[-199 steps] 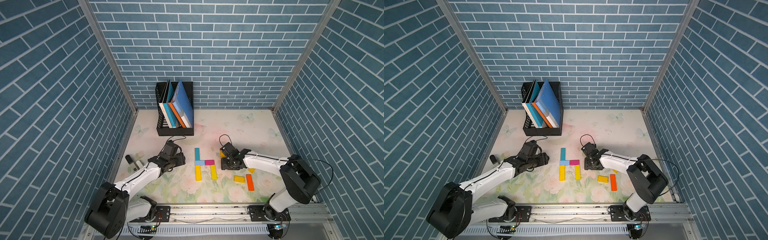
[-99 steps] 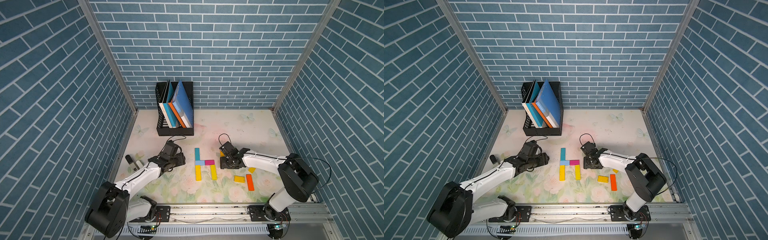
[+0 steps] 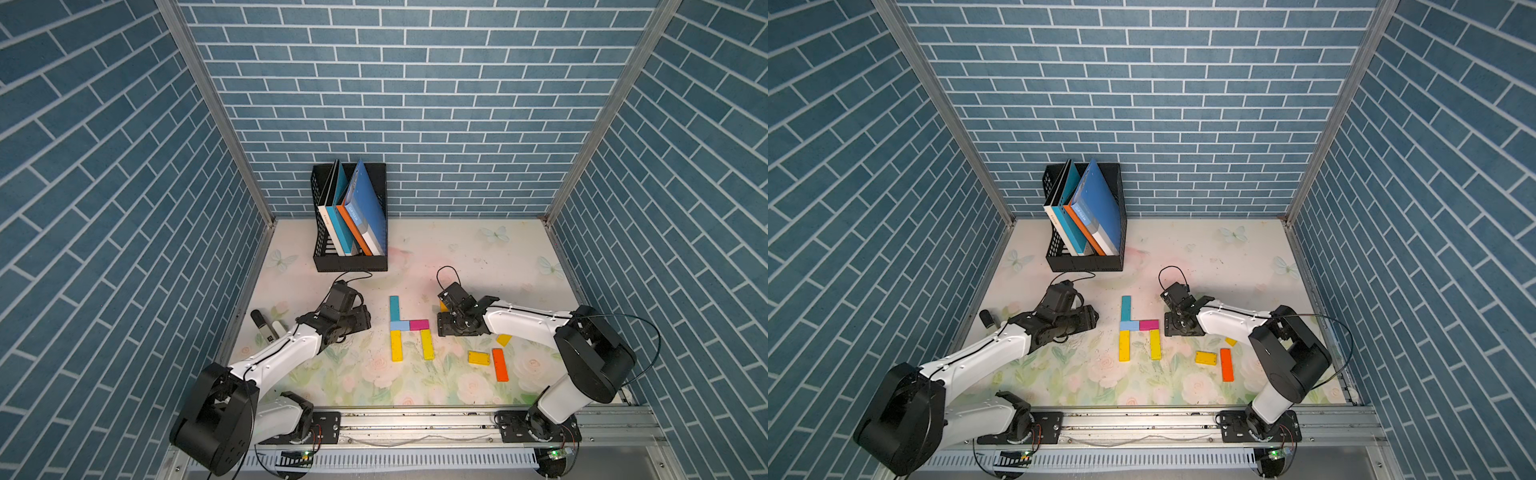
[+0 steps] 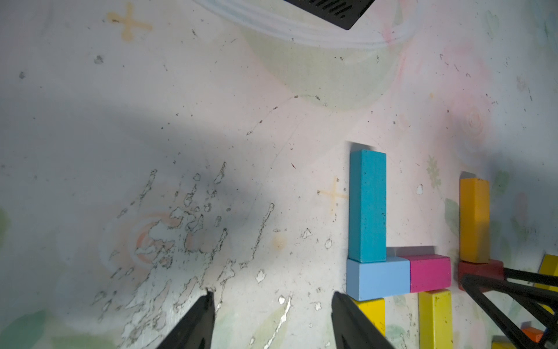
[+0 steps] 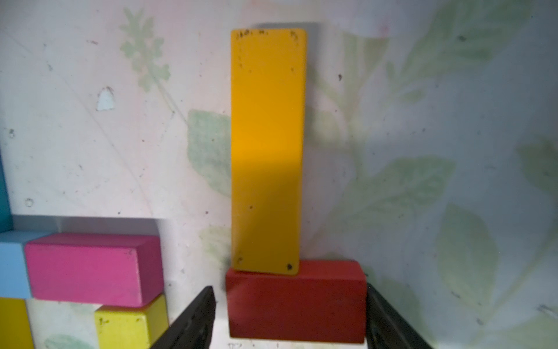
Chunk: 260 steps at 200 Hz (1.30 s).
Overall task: Assemble the letter h with building blocks
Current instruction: Assemble the building block at the center of the board.
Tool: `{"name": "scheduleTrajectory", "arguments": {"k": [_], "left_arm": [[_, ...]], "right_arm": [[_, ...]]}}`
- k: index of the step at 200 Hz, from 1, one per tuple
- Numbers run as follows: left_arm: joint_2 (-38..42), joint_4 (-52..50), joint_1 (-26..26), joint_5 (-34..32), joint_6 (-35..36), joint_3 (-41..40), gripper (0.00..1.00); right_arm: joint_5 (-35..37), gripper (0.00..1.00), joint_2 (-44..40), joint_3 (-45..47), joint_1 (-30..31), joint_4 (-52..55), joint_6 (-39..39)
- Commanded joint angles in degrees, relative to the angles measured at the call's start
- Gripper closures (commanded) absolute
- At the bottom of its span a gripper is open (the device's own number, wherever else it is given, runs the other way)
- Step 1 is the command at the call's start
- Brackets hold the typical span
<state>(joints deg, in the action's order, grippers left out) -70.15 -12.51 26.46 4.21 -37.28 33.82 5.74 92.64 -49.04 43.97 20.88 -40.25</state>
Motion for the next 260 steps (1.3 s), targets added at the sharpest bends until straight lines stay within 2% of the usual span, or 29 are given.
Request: {"name": "scheduleTrajectory", "arguments": {"k": [1, 62, 85, 93, 109, 121, 157, 193, 229, 260], "left_arm": [[0.01, 0.24, 0.2, 0.27, 0.24, -0.13, 0.33], [0.18, 0.39, 0.25, 0.36, 0.32, -0.38, 0.33], [0.22, 0.58, 0.23, 0.54, 0.21, -0.65, 0.33], [0.25, 0.64, 0.22, 0.52, 0.22, -0.68, 0.33], [0.26, 0.63, 0.19, 0.51, 0.2, -0.76, 0.33], [0.19, 0.72, 0.24, 0.53, 0.24, -0.7, 0.33], [0.01, 0.73, 0.26, 0.54, 0.21, -0.51, 0.33], [-0.09, 0.65, 0.23, 0.54, 0.19, -0.27, 0.33], [-0.21, 0.62, 0.24, 0.53, 0.22, -0.23, 0.33], [-0.01, 0.46, 0.25, 0.54, 0.19, -0.12, 0.33]], "right_arm": [[-1.84, 0.31, 1.73, 1.18, -0.18, 1.87, -2.31], [-0.62, 0.44, 2.08, 1.82, -0.21, 2.69, -5.45], [-0.57, 0.45, 1.78, 2.1, -0.15, 2.75, -5.72], [-0.55, 0.43, 1.51, 2.27, -0.22, 2.8, -5.72], [-0.63, 0.29, 1.1, 2.21, -0.2, 3.16, -5.41], [-0.73, 0.24, 0.73, 2.04, -0.15, 3.29, -4.96], [-0.16, 0.24, 0.41, 1.17, -0.18, 4.84, -3.9], [0.89, 0.36, 0.68, 1.4, -0.17, 5.61, -4.04], [1.13, 0.37, 0.87, 1.51, -0.14, 5.64, -4.01], [-0.06, 0.23, 1.47, 0.63, 0.08, 4.89, -2.32]]}}
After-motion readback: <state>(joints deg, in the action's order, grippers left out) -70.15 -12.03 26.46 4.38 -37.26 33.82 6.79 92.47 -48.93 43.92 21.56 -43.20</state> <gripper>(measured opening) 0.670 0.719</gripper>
